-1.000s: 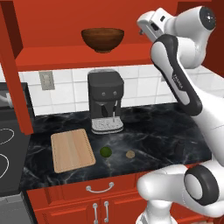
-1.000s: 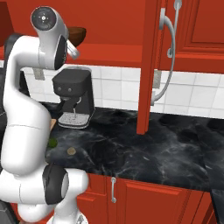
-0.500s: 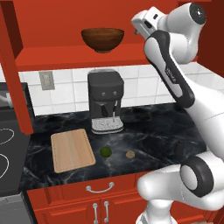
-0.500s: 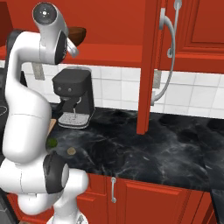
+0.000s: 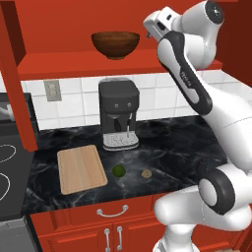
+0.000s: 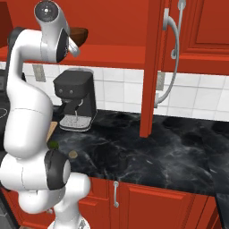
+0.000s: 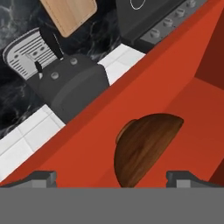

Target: Open the cabinet. Place the bowl and condiment on the counter. Then place the lime and garlic on the cutting board.

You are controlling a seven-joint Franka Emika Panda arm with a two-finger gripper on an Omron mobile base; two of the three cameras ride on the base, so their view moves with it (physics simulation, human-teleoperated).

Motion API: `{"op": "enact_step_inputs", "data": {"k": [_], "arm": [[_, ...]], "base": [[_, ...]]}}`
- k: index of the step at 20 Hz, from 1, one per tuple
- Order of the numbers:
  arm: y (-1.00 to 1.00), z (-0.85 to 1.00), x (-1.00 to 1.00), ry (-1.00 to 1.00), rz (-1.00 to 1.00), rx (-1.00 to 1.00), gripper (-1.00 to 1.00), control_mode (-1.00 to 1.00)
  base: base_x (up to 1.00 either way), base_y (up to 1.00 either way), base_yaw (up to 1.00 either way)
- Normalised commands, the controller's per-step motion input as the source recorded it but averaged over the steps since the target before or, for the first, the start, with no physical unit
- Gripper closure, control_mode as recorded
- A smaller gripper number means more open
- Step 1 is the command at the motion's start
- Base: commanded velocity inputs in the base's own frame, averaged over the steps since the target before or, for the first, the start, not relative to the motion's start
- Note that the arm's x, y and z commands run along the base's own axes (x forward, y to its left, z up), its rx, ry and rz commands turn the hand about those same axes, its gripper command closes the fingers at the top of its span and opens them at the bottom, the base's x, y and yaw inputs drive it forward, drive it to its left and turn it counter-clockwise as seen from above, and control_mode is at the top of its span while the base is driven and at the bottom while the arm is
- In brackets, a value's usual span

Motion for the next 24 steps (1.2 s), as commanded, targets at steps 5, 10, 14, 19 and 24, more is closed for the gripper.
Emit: {"op": "enact_step_inputs", "data": {"k": [5, 10, 14, 19, 24], "arm": [[0.09, 0.0, 0.18, 0.01, 0.0, 0.0, -1.0, -1.0], [0.1, 0.0, 0.19, 0.05, 0.0, -0.01, -1.0, -1.0], [0.11, 0.0, 0.18, 0.03, 0.0, -0.01, -1.0, -1.0], [0.11, 0.0, 0.19, 0.05, 0.0, -0.01, -1.0, -1.0], [0.12, 0.0, 0.21, 0.04, 0.0, -0.01, -1.0, -1.0]], "base": [[0.0, 0.0, 0.0], [0.0, 0.0, 0.0], [0.0, 0.0, 0.0], [0.0, 0.0, 0.0], [0.0, 0.0, 0.0]]}}
